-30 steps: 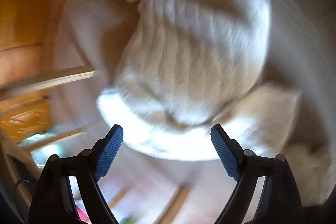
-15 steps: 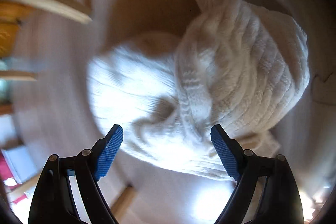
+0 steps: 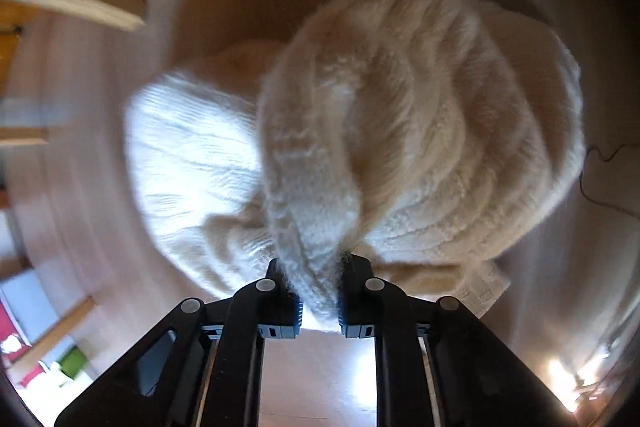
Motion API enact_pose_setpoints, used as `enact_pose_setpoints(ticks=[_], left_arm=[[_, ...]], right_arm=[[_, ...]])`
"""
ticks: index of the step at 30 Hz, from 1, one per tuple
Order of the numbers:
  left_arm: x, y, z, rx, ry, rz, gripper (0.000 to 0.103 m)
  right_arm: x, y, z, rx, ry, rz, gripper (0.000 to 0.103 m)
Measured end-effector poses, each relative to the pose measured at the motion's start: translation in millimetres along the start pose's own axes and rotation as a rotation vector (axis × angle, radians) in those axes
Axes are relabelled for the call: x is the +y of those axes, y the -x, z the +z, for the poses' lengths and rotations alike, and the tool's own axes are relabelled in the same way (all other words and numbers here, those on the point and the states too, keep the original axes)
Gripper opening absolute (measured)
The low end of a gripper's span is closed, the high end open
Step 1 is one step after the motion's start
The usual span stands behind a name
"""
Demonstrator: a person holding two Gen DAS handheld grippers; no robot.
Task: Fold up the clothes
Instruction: 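Lower the right tool toward the cream sweater lying on the floor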
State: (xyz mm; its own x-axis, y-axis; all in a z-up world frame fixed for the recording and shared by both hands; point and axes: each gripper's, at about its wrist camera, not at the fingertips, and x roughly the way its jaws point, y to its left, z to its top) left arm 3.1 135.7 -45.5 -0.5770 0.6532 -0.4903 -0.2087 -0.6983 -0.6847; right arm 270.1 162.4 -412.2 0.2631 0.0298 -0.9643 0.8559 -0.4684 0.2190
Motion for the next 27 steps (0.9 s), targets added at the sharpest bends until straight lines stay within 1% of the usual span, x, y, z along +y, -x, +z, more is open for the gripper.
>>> enact_pose_setpoints(ticks=[5,8,11,13,14,16,18,20,23,25,27], left_arm=[[0.6,-0.3,0.9,0.002,0.003,-0.003,0.020],[0.2,-0.5,2.0,0.004,0.003,-0.001,0.020],[-1.2,-0.4,2.4,0.008,0.001,0.008,0.020],[-2.6,0.2,2.7,0.011,-0.001,0.018,0.020],[-3.4,1.5,2.7,0.015,0.001,0.030,0.020],[-5.0,4.2,2.7,0.023,0.005,0.054,0.020],[-8.2,13.9,-2.1,0.028,0.005,0.087,0.020],[-13.3,27.9,-11.6,0.034,-0.018,0.121,0.020],[-20.5,54.5,-29.8,0.045,-0.070,0.150,0.020],[-23.7,75.7,-39.1,0.040,-0.085,0.153,0.020],[-25.1,97.1,-48.2,0.034,-0.076,0.149,0.020]], right_arm=[[-18.9,96.2,-20.0,-0.134,-0.122,0.197,0.011],[-32.9,168.6,-33.2,-0.254,-0.153,0.251,0.010],[-39.0,230.4,-49.3,-0.361,-0.217,0.294,0.010],[-40.6,275.3,-58.9,-0.442,-0.239,0.304,0.009],[-35.0,292.6,-63.5,-0.483,-0.249,0.309,0.009],[-11.5,315.5,-72.8,-0.564,-0.269,0.317,0.006],[-4.4,341.5,-86.3,-0.625,-0.283,0.302,0.006],[-2.9,363.3,-100.5,-0.683,-0.316,0.298,0.006],[-5.4,396.1,-118.2,-0.780,-0.371,0.281,0.005],[-4.9,419.5,-128.3,-0.858,-0.388,0.239,0.000],[0.5,447.2,-143.1,-0.953,-0.415,0.229,0.000]])
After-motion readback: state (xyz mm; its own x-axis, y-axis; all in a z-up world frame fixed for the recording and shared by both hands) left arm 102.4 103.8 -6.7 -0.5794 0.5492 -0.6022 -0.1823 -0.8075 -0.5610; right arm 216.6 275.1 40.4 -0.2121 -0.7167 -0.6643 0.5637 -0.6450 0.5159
